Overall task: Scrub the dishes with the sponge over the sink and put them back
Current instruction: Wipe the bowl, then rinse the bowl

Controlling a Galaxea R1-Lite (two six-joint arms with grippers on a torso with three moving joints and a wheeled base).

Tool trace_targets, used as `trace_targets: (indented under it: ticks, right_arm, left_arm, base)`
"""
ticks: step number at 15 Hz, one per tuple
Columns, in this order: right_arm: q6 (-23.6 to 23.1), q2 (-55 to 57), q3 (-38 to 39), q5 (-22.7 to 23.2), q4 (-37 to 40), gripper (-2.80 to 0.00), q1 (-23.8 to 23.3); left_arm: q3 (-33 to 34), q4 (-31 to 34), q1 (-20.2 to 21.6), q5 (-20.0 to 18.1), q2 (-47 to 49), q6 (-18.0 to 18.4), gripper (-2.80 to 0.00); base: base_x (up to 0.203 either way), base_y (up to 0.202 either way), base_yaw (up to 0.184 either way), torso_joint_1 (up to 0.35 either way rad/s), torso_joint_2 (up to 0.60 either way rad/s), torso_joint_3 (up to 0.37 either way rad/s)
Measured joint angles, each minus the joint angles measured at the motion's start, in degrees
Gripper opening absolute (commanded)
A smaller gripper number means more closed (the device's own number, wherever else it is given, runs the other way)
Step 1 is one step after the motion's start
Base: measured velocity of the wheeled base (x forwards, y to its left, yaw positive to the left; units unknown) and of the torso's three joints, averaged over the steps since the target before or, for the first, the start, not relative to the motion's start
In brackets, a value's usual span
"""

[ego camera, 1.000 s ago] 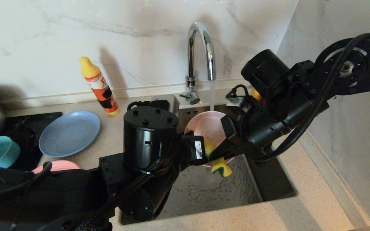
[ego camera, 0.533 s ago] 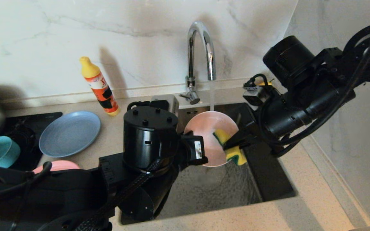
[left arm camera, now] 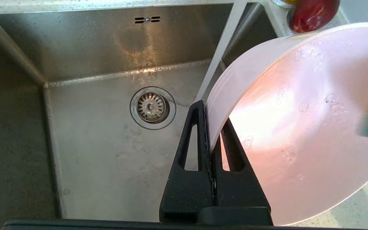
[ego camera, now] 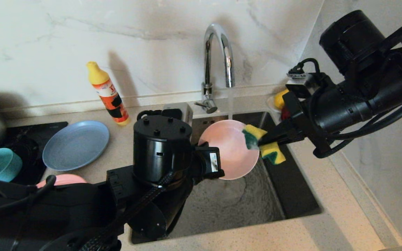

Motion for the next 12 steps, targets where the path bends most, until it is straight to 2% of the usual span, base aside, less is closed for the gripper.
trace_targets:
  ticks: [5, 7, 9, 12]
  right_arm:
    - [-0.19, -2.5, 0.22, 0.1, 0.55, -2.8, -2.52]
    - [-0.24, -3.66, 0.27, 0.22, 1.0, -2.8, -3.46]
    - [-0.44, -5.19, 0.74, 0.33, 1.5, -2.8, -4.34]
    - [-0.79, -7.48, 2.0, 0.45, 2.24, -2.8, -4.7]
  left_arm:
    - [0.28, 0.1, 1.52, -0.06, -0.07, -0.09, -2.8]
    - [-0.21, 1.2, 3.79, -0.28, 0.12, -0.3, -2.8]
    - [-1.89, 4.71, 7.46, -0.52, 1.08, -2.27, -2.8]
    - [-6.2, 14.12, 10.93, -0.63, 2.82, -6.91, -2.8]
  base:
    - [0.0, 0.0, 0.0, 0.0, 0.0, 0.0]
    - [0.0, 0.0, 0.0, 0.0, 0.0, 0.0]
    - [0.0, 0.0, 0.0, 0.0, 0.0, 0.0]
    - [0.0, 0.0, 0.0, 0.0, 0.0, 0.0]
